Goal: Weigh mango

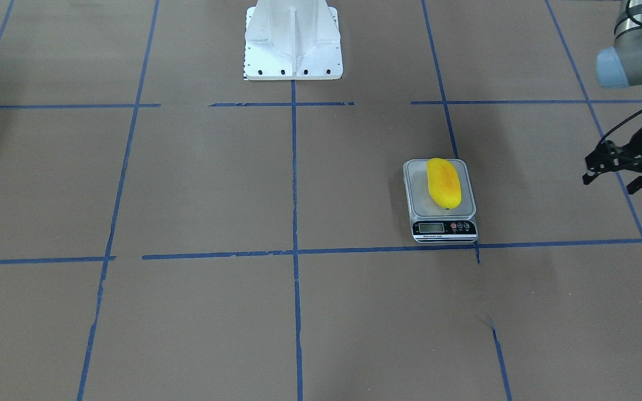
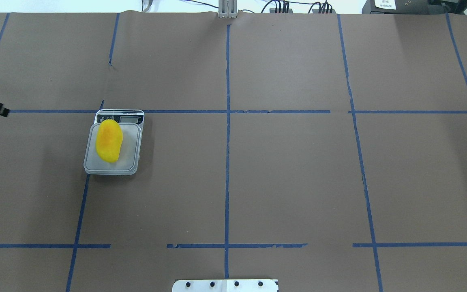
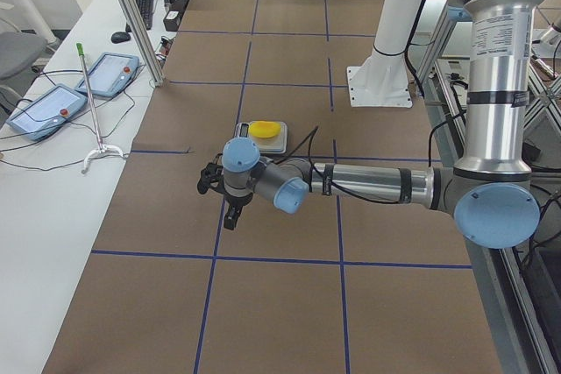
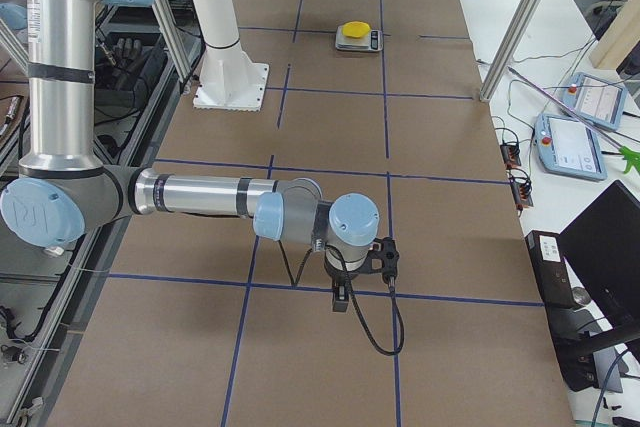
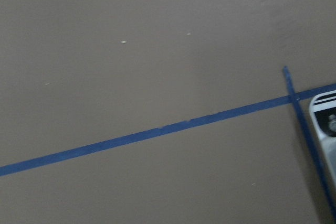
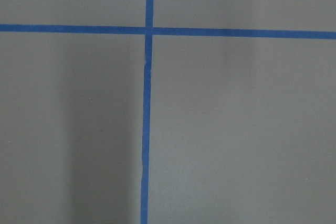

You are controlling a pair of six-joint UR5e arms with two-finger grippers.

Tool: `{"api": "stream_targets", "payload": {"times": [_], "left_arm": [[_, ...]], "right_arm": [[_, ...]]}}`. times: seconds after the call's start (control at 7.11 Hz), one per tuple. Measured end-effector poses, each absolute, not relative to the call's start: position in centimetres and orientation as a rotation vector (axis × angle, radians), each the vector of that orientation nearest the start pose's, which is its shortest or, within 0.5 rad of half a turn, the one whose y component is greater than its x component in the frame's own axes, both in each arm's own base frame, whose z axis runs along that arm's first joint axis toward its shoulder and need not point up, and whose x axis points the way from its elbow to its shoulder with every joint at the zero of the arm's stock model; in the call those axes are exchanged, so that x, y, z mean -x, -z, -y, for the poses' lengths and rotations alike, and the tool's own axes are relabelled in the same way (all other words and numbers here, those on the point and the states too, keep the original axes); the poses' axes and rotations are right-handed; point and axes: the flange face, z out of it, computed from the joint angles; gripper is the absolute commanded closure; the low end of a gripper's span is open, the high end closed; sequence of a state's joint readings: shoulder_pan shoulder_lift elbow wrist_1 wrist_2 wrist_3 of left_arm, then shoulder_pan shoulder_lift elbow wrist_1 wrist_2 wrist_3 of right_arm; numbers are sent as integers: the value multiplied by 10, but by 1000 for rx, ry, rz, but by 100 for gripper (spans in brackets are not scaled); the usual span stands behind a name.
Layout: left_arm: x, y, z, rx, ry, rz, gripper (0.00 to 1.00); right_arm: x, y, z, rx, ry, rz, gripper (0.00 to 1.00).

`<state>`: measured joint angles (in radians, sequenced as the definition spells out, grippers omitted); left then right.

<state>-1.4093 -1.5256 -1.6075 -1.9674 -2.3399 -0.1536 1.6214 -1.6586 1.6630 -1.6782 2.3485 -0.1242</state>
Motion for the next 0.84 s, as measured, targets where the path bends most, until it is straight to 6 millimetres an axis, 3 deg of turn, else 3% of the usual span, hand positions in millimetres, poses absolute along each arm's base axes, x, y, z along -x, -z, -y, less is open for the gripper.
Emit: {"api": "stream_targets", "payload": {"times": [0.14, 0.28, 0.56, 0.84], "left_arm": [[27, -635, 491, -201, -138, -788, 0], [56, -640, 491, -141, -114, -778, 0], [80, -637, 496, -60, -62, -784, 0], [85, -630, 501, 3, -28, -790, 0]], "right_arm": [[-86, -665, 443, 29, 30, 783, 0], [-86, -665, 443, 30, 30, 783, 0], [-86, -665, 443, 30, 30, 783, 0], [-86, -665, 443, 30, 30, 783, 0]]}}
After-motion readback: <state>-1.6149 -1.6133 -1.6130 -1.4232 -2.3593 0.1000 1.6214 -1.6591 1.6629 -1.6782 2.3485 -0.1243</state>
